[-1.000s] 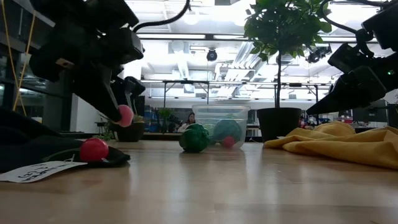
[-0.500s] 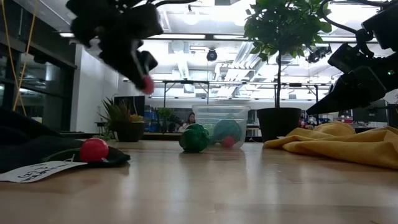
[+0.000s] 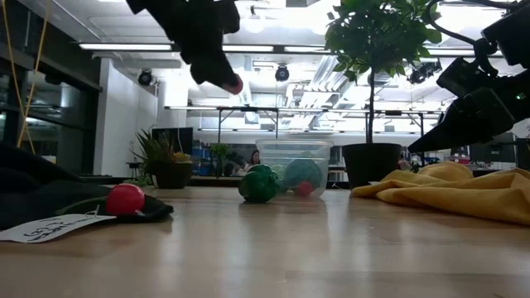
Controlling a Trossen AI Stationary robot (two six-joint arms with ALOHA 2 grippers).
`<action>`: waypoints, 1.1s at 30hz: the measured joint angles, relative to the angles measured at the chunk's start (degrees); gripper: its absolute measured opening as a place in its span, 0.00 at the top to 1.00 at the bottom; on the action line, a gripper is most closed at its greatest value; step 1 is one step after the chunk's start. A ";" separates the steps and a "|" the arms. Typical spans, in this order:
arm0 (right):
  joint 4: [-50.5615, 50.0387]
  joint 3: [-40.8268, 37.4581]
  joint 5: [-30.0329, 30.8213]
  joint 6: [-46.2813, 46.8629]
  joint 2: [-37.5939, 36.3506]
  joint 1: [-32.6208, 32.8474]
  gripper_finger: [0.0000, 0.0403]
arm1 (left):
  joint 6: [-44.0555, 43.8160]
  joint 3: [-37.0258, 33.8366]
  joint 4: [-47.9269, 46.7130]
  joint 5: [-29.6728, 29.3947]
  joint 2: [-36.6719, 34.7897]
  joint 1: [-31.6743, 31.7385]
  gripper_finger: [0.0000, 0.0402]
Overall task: Pick and placing Produce into tupperware
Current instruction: Put the peach into the transparent bin
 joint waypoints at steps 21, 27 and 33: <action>-0.07 0.00 0.00 0.00 0.00 0.00 0.72 | 3.09 0.77 14.01 5.47 4.70 9.27 0.69; -0.31 0.00 0.00 0.00 0.00 -0.01 0.72 | 5.22 0.77 20.63 8.43 9.23 10.67 0.69; -0.35 0.00 0.00 0.00 0.00 0.00 0.72 | 6.32 0.73 25.14 11.80 13.64 10.56 0.69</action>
